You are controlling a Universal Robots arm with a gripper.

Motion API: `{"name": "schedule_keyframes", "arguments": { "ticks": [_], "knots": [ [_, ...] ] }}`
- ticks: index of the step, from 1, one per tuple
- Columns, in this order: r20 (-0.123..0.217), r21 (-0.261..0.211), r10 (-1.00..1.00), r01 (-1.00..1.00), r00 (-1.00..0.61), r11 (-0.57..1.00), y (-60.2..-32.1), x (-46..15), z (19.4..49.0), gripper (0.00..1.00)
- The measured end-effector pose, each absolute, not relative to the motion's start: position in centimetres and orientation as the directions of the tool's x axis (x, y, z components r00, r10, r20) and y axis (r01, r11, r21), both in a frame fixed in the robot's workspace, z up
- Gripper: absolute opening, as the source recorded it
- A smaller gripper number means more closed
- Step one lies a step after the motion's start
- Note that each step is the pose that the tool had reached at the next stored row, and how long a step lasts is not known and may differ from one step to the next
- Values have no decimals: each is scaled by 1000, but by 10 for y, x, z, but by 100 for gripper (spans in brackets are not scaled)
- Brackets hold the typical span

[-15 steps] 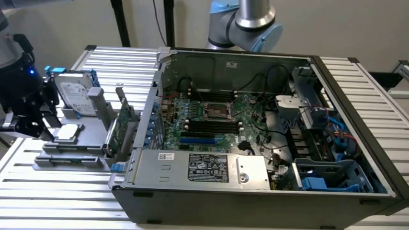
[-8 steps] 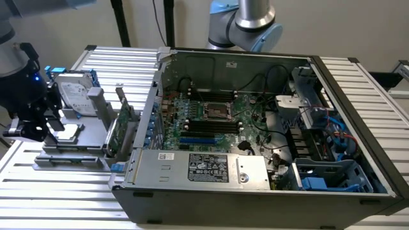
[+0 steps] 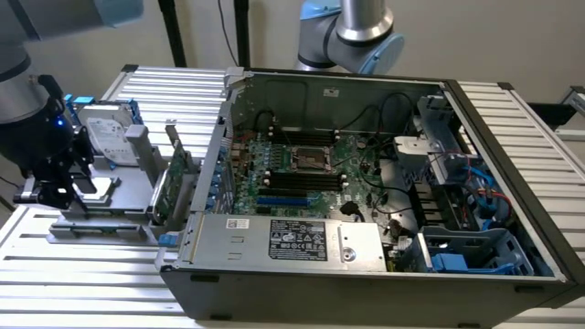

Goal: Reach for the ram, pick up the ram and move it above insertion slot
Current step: 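Pick up the ram and move it above insertion slot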

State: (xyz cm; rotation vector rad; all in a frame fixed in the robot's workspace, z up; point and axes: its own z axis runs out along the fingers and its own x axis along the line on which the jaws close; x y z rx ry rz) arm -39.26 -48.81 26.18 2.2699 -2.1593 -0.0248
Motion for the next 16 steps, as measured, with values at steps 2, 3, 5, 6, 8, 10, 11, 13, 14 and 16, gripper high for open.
{"name": "schedule_keyframes", "arguments": {
  "ticks": [2, 3, 5, 6, 8, 10, 11, 13, 14, 16],
  "knots": [
    [-5, 17, -999, -999, 50, -50, -488, -392, 258, 42],
    [-5, 17, -999, -999, 50, -50, -488, -392, 256, 42],
    [-5, 17, -999, -999, 51, -51, -489, -392, 253, 42],
    [-5, 17, -999, -999, 51, -51, -489, -392, 251, 42],
    [-5, 17, -999, -999, 51, -52, -489, -392, 247, 42],
    [-5, 17, -999, -998, 52, -52, -490, -392, 244, 42],
    [-5, 17, -999, -998, 52, -52, -490, -392, 242, 42],
    [-5, 17, -999, -998, 53, -53, -491, -392, 238, 42],
    [-5, 17, -999, -998, 53, -53, -492, -392, 236, 42],
    [-5, 17, -999, -998, 53, -53, -493, -392, 233, 42]
  ]
}}
